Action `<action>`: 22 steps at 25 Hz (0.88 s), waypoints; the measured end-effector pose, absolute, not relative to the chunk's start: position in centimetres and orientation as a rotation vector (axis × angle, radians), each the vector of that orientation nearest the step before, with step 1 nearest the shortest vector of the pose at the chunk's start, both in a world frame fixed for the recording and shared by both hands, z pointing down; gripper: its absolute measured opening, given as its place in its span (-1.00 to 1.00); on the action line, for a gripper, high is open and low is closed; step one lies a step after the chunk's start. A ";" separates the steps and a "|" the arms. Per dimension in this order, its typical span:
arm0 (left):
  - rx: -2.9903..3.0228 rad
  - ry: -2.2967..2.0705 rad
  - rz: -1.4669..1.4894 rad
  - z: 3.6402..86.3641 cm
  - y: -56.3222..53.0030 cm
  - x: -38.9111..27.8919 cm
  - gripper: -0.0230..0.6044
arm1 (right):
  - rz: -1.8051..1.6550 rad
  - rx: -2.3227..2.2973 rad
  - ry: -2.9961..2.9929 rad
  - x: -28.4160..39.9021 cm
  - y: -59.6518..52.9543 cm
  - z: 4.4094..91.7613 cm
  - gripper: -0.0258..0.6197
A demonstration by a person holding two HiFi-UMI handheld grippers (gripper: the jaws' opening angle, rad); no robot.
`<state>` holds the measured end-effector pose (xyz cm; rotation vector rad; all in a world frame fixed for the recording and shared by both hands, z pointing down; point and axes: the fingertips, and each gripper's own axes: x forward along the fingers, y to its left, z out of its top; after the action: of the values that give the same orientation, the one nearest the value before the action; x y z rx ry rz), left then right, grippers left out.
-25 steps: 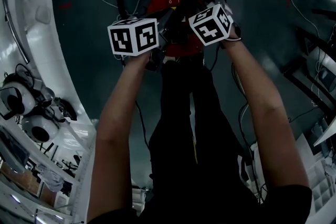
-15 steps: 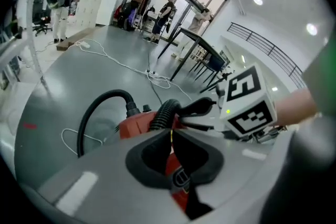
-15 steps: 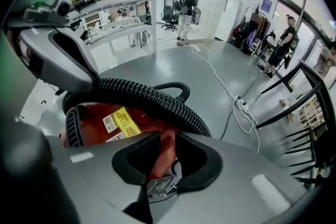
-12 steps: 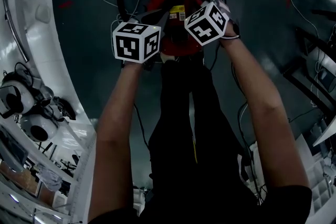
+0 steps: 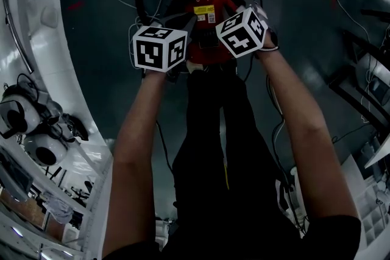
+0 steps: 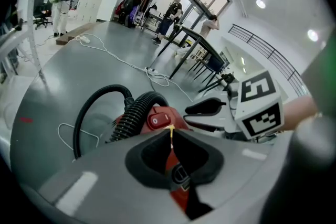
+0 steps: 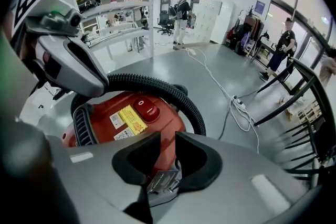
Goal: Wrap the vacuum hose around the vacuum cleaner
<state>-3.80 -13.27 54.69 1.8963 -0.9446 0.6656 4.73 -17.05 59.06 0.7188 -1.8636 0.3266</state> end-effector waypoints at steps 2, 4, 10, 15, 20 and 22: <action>1.902 -0.941 0.662 54.6 -13.3 -3.7 -0.87 | 0.327 0.725 -1.869 4.5 -16.9 58.9 -0.66; 1.916 -0.944 0.661 54.5 -13.3 -3.7 -0.87 | 0.321 0.728 -1.875 4.2 -16.8 58.8 -0.66; 1.952 -0.989 0.648 53.5 -13.7 -3.9 -0.85 | 0.318 0.755 -1.897 3.9 -17.0 58.0 -0.72; 1.956 -1.040 0.639 52.8 -14.0 -4.5 -0.83 | 0.319 0.766 -1.906 3.4 -16.7 57.4 -0.75; 1.957 -1.092 0.640 51.7 -14.4 -4.9 -0.89 | 0.339 0.800 -1.924 3.2 -16.7 56.0 -0.82; 1.962 -1.155 0.648 51.3 -14.7 -5.5 -0.89 | 0.339 0.820 -1.934 3.1 -16.7 55.4 -0.92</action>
<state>-5.47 -14.74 51.27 1.9616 -1.1552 0.6484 3.12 -16.67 55.37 0.8198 -1.9337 0.3387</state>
